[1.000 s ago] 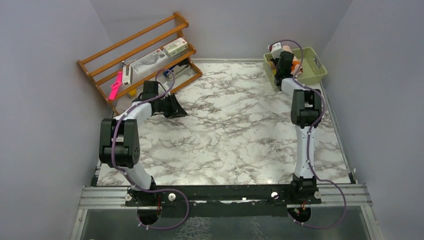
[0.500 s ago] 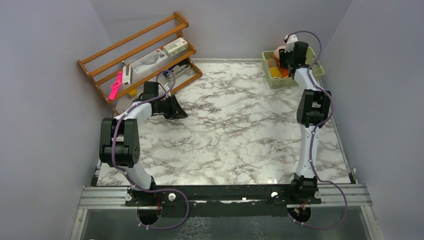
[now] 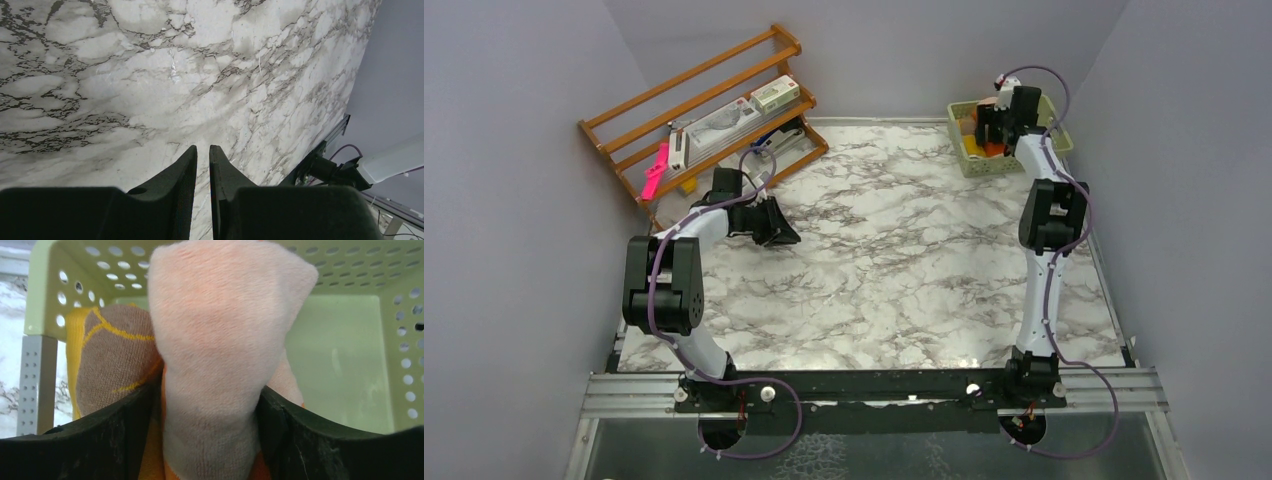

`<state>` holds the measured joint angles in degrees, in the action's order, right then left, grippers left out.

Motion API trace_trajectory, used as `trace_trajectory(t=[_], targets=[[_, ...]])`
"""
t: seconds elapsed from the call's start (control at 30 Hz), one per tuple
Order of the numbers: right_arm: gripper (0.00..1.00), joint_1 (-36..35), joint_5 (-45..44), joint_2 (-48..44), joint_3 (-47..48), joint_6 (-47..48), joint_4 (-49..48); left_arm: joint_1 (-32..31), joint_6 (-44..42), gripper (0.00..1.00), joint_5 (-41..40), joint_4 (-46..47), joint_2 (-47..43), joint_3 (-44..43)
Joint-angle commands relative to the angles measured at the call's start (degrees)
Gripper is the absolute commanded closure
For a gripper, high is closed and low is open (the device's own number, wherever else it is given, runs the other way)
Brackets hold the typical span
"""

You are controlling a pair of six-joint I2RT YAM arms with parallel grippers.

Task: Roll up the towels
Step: Place the towel in the bin, then reset both arms

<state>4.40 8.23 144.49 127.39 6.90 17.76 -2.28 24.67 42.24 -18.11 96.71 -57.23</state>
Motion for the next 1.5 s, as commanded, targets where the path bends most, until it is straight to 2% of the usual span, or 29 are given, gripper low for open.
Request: trace_trajectory(t=[0.0,0.33,0.53,0.63,0.73,0.87,0.93,1.13,1.2,1.3,1.37,1.47], targets=[[0.26,0.1,1.4,-5.5,-5.1,-1.9,1.7,-0.2,-1.4,0.82,2.1,-0.6,-1.1,0.8],[0.21,0.2,-1.1,-9.7,-3.8,-2.8,1.9,-0.3,-1.6,0.82,2.4,-0.9,-1.6,1.3],[0.07,0.2,-1.2,-14.6,-8.6,-4.1,-1.8,-0.4,-1.7,0.82,2.2,-1.2,-2.3,1.1],[0.04,0.2,1.0,-18.6,-12.7,-5.0,-4.1,-0.6,-1.9,0.81,0.2,-1.2,-3.8,0.8],[0.0,0.2,7.8,-25.1,-20.7,-8.8,-9.0,-1.1,-2.1,0.81,-2.0,-1.1,-5.6,0.1],[0.0,0.0,26.6,-34.4,-32.0,-18.8,-16.9,-2.3,-2.1,0.79,-4.6,-1.2,-7.2,-1.6],[0.0,-0.6,36.2,-37.4,-37.4,-27.0,-23.6,-3.0,-2.2,0.78,-5.7,-1.0,-7.5,-2.6],[0.0,-1.6,54.1,-42.1,-51.6,-57.5,-51.3,-4.4,-1.8,0.78,-6.9,0.0,-8.6,-3.6],[0.0,-2.1,56.0,-43.6,-55.0,-62.4,-57.9,-4.7,-2.1,0.77,-7.3,0.6,-9.4,-3.0],[0.0,-2.3,54.4,-47.1,-59.3,-64.0,-59.4,-4.7,-3.3,0.77,-8.4,0.5,-10.5,-2.5],[0.0,-2.7,52.8,-50.0,-61.8,-63.1,-58.4,-4.7,-4.1,0.77,-9.0,0.3,-11.1,-2.7],[0.0,-3.5,49.5,-55.0,-64.3,-58.6,-51.7,-4.7,-5.4,0.77,-10.0,-0.2,-11.5,-3.8]])
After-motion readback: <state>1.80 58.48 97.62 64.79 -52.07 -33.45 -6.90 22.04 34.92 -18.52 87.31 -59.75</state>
